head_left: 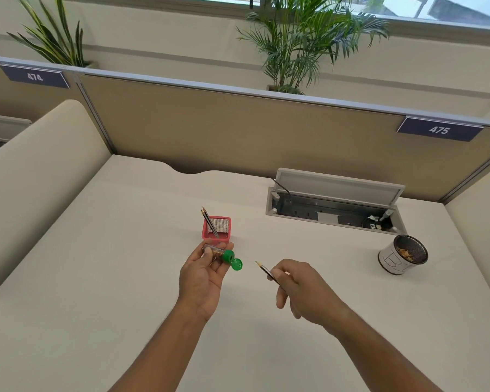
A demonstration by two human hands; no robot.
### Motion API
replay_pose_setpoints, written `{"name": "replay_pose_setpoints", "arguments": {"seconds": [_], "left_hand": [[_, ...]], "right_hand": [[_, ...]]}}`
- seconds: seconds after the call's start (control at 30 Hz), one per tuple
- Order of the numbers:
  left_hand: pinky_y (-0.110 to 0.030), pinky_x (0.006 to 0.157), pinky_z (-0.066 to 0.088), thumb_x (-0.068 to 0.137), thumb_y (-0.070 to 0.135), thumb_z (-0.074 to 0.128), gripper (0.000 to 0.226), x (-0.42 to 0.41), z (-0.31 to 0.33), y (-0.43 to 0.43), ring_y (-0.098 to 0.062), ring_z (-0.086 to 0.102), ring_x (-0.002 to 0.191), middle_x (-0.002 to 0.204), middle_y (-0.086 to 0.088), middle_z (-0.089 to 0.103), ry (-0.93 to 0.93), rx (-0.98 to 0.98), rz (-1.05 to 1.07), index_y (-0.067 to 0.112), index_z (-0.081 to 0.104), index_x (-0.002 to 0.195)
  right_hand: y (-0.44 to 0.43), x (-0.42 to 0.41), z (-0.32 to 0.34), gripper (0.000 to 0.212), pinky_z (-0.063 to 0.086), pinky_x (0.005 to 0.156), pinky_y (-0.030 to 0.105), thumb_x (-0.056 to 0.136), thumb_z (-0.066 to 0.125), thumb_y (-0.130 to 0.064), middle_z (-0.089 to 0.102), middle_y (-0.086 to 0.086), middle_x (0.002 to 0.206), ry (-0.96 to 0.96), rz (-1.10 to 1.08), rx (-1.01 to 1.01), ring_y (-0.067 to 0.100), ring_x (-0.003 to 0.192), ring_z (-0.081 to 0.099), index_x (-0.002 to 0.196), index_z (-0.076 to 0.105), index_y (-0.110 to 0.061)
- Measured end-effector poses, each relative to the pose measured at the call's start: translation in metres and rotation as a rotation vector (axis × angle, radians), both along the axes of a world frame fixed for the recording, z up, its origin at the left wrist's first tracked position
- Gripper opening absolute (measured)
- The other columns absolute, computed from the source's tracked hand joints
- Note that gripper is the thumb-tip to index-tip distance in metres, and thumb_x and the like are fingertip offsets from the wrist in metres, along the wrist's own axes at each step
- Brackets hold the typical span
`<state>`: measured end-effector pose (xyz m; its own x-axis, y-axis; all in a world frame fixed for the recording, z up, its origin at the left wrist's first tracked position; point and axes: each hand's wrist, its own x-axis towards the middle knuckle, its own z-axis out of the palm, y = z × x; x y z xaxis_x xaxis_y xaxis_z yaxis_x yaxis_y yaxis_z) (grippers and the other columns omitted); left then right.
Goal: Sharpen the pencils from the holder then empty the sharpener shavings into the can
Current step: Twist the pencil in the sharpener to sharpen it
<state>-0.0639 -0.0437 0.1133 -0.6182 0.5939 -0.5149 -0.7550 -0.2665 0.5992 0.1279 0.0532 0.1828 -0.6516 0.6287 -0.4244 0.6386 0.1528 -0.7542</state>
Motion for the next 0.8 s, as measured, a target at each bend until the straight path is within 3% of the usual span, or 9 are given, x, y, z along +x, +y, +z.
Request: {"name": "replay_pose_setpoints", "arguments": {"seconds": [0.2, 0.43, 0.53, 0.7, 0.8], "left_hand": [[-0.041, 0.088, 0.067, 0.114, 0.004, 0.039, 0.028, -0.005, 0.005, -0.006, -0.033, 0.078, 0.111, 0.096, -0.017, 0.082, -0.065, 0.009, 0.028, 0.003, 0.067, 0.11], [-0.04, 0.078, 0.069, 0.113, 0.005, 0.044, 0.021, -0.017, 0.002, -0.008, -0.027, 0.084, 0.087, 0.086, -0.014, 0.082, -0.132, 0.018, 0.087, 0.005, 0.065, 0.112], [-0.037, 0.071, 0.069, 0.112, 0.007, 0.048, 0.017, -0.022, -0.002, -0.008, -0.026, 0.083, 0.085, 0.087, -0.013, 0.08, -0.149, 0.022, 0.1, 0.005, 0.063, 0.118], [-0.038, 0.074, 0.069, 0.111, 0.009, 0.051, 0.017, -0.03, -0.014, -0.007, -0.023, 0.082, 0.082, 0.087, -0.012, 0.08, -0.165, 0.007, 0.124, 0.006, 0.065, 0.119], [-0.043, 0.086, 0.064, 0.11, 0.012, 0.053, 0.017, -0.033, -0.021, -0.008, -0.025, 0.079, 0.089, 0.09, -0.011, 0.08, -0.168, -0.022, 0.131, 0.007, 0.065, 0.121]], "right_hand": [[0.005, -0.015, -0.01, 0.021, 0.048, 0.06, 0.029, 0.107, 0.049, -0.023, 0.075, 0.002, 0.077, 0.098, -0.077, -0.001, 0.014, 0.054, 0.059, 0.103, 0.069, -0.022], [0.02, -0.061, -0.009, 0.012, 0.059, 0.076, 0.033, 0.104, 0.055, -0.022, 0.08, -0.005, 0.085, 0.154, -0.178, 0.096, 0.013, 0.075, 0.073, 0.098, 0.066, -0.021], [0.028, -0.087, -0.01, 0.006, 0.059, 0.079, 0.035, 0.101, 0.061, -0.024, 0.077, -0.006, 0.089, 0.205, -0.214, 0.199, 0.012, 0.084, 0.072, 0.095, 0.064, -0.022], [0.037, -0.131, -0.009, 0.003, 0.048, 0.068, 0.013, 0.101, 0.064, -0.027, 0.065, -0.017, 0.088, 0.289, -0.199, 0.335, 0.003, 0.086, 0.065, 0.098, 0.064, -0.026], [0.043, -0.152, -0.01, 0.002, 0.043, 0.068, 0.005, 0.101, 0.065, -0.026, 0.066, -0.015, 0.09, 0.329, -0.195, 0.367, -0.001, 0.085, 0.064, 0.102, 0.065, -0.025]]}}
